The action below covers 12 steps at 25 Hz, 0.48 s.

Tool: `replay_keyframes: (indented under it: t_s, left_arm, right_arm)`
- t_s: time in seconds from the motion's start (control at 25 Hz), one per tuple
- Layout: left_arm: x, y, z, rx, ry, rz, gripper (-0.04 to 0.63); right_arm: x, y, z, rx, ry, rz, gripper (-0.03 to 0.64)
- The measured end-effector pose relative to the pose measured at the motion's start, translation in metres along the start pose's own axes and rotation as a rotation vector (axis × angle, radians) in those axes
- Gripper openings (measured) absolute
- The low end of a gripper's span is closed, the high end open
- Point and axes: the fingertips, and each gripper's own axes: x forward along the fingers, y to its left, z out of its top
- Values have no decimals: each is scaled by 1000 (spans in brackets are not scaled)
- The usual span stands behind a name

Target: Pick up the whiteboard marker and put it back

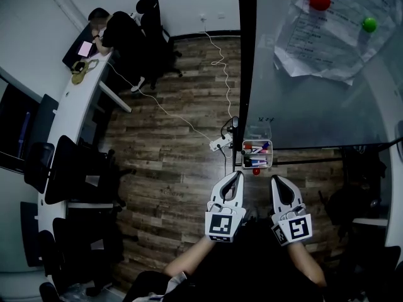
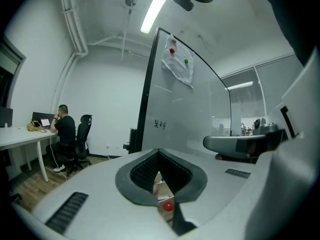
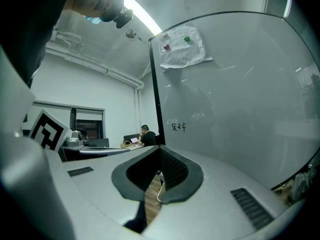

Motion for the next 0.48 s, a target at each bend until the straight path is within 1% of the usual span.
replay_keyframes:
  t_s: [0.24,0.48]
  left_arm:
    - [0,-2,2,13,7,-16,8]
    - [-1,-3,1,6,13,-24,8]
  right_arm:
    - [0,0,-2,-12,5,9,14]
    - [-1,-2,0,-16,-2,8,14]
